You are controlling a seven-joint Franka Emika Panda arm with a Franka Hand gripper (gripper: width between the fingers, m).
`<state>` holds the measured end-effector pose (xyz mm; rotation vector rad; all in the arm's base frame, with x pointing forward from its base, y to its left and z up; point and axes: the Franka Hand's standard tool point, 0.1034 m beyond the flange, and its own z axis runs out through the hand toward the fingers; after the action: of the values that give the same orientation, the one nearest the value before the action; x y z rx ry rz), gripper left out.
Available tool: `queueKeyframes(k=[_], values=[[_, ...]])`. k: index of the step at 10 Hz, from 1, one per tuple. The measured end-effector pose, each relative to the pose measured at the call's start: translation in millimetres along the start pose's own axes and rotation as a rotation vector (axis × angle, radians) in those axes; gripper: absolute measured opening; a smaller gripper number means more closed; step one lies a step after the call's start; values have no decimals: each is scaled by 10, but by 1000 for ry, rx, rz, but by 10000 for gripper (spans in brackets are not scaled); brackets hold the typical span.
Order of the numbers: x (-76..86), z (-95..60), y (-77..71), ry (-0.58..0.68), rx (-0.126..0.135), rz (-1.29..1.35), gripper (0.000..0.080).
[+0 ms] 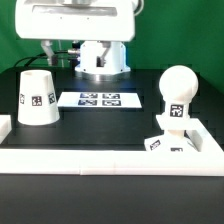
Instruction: Assemble lamp
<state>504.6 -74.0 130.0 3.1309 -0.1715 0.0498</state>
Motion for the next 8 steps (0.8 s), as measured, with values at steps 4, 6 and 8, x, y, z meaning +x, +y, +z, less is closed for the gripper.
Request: queueKeyframes(k=[4, 6, 8], values=[[-140, 46, 325, -11, 0, 57, 698], [-141, 56, 312, -14, 0, 53, 698], [-144, 63, 312, -15, -1, 53, 698]])
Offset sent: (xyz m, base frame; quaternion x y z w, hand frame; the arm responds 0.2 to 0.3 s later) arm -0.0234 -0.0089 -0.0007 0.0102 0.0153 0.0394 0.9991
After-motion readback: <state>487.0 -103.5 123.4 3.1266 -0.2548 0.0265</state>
